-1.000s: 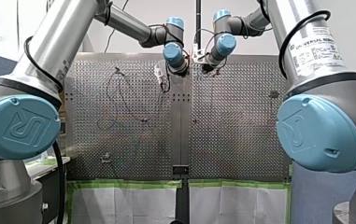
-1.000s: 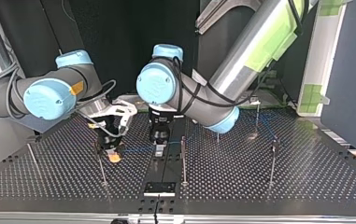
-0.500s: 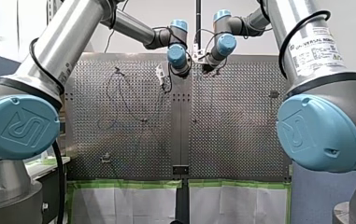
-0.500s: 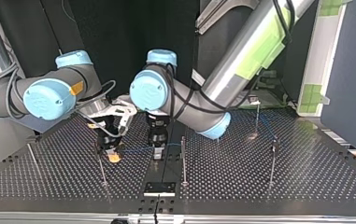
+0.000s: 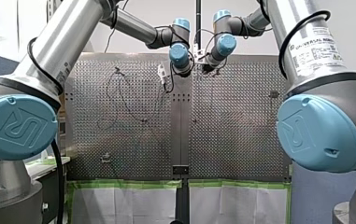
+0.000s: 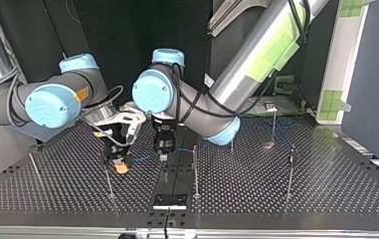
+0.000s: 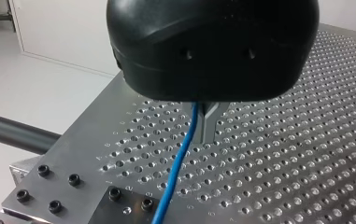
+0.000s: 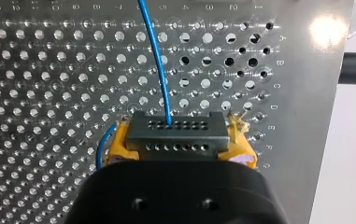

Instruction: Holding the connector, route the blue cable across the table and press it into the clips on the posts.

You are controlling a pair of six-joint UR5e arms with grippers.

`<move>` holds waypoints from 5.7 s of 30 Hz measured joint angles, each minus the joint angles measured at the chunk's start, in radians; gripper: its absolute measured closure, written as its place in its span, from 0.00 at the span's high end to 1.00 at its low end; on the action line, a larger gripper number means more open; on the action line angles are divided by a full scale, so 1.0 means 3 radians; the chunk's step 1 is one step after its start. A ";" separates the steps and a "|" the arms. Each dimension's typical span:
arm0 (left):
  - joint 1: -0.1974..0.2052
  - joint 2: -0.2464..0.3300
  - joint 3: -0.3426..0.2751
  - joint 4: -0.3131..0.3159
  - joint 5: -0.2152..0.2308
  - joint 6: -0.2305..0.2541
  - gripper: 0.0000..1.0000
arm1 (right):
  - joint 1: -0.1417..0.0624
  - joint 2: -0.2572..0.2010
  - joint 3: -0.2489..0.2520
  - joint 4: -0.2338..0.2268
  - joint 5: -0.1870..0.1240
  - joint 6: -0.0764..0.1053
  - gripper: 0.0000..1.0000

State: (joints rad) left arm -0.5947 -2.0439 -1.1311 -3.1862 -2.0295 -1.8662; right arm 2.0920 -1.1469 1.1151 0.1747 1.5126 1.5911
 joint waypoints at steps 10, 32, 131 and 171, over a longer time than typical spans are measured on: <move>-0.0030 0.0000 -0.0064 -0.0037 -0.0216 0.0009 0.00 | 0.0016 0.0000 0.0034 0.0000 -0.0002 0.0000 0.00; -0.0063 -0.0003 -0.0818 0.0664 -0.0180 -0.0007 0.00 | -0.0010 0.0003 0.0639 -0.0103 0.0023 0.0020 0.00; 0.0546 -0.0782 -0.0816 0.1463 0.1093 -0.0364 0.00 | -0.0639 0.0504 0.1266 -0.1053 -0.0501 0.0128 0.00; -0.0156 -0.0325 -0.1095 0.0854 0.0367 0.0119 1.00 | -0.0840 0.0507 0.1210 -0.1039 -0.0540 0.0128 0.00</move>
State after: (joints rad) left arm -0.6414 -2.1413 -1.4596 -2.9300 -1.9194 -1.8306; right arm 1.8399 -0.9949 1.4781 -0.1370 1.3505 1.6294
